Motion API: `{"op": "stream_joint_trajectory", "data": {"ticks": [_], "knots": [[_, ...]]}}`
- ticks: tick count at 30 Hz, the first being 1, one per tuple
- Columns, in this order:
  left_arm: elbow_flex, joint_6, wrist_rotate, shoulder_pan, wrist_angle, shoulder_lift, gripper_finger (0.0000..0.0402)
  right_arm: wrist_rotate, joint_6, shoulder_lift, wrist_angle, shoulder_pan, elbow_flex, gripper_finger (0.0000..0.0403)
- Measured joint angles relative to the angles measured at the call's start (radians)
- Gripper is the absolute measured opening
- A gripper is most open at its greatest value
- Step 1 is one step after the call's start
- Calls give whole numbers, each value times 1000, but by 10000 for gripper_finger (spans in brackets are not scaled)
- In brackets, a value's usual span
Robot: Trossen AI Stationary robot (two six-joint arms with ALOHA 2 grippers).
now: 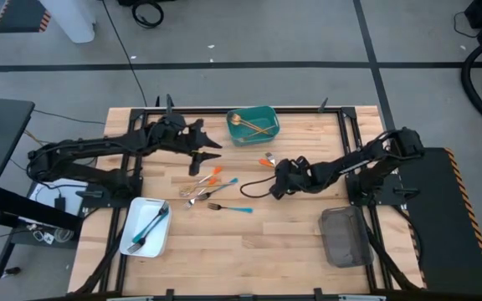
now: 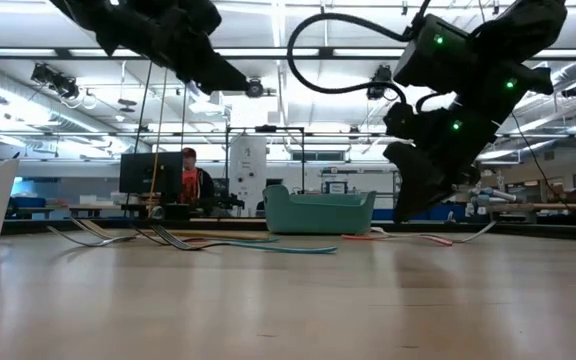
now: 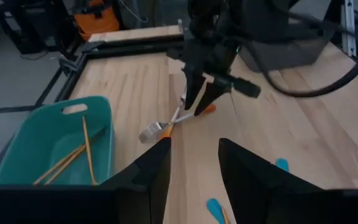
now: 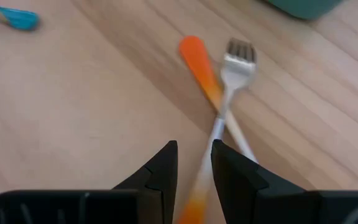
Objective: Sort silverware by color (type)
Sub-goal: Put the orange fork into the black bin
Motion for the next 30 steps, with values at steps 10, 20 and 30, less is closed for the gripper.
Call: {"op": "stream_joint_trajectory", "data": {"ticks": [10,20,30], "knots": [[-14,1,24,37,-111,-84,142,24,37,105,19,-2,2,105],[-12,10,30,34,-271,-232,142,-17,99,118,13,-8,3,105],[-24,3,29,30,-315,-299,142,-57,108,119,4,-13,2,105]]}}
